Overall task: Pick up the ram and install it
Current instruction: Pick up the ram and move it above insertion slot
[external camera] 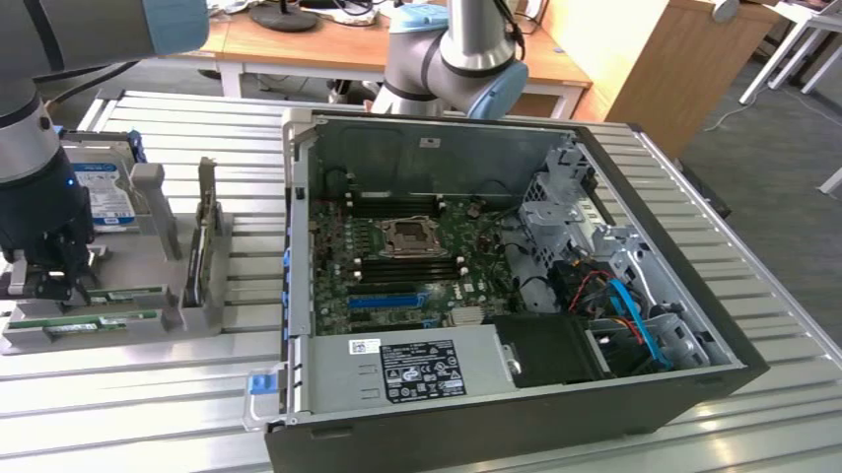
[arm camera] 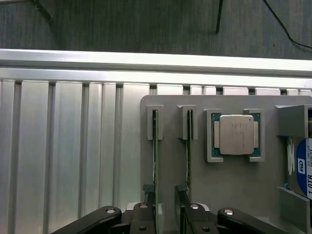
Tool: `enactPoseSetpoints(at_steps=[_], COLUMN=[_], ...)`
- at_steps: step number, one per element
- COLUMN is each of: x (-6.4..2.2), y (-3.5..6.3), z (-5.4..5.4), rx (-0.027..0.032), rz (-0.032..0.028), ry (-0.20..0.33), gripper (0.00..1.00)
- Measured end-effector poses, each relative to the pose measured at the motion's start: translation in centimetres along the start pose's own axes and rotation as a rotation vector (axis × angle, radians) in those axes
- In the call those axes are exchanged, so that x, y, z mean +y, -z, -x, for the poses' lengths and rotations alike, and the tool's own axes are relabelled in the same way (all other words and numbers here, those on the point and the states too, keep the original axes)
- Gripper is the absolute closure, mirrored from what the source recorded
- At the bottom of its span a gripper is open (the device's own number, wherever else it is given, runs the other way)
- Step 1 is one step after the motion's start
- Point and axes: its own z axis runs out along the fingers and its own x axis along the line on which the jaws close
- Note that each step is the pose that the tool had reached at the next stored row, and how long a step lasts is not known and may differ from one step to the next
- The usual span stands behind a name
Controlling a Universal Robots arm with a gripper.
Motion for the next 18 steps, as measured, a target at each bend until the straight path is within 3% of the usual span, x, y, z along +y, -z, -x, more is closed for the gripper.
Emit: enactPoseSetpoints(at_steps=[13,18], x=[-0.06,-0.06], y=[-1.31,-1.35], z=[-0.1,-0.1], rx=[0.0,0.0], rz=[0.0,0.0001], ry=[0.0,0.0], gripper=[0.7,0.7])
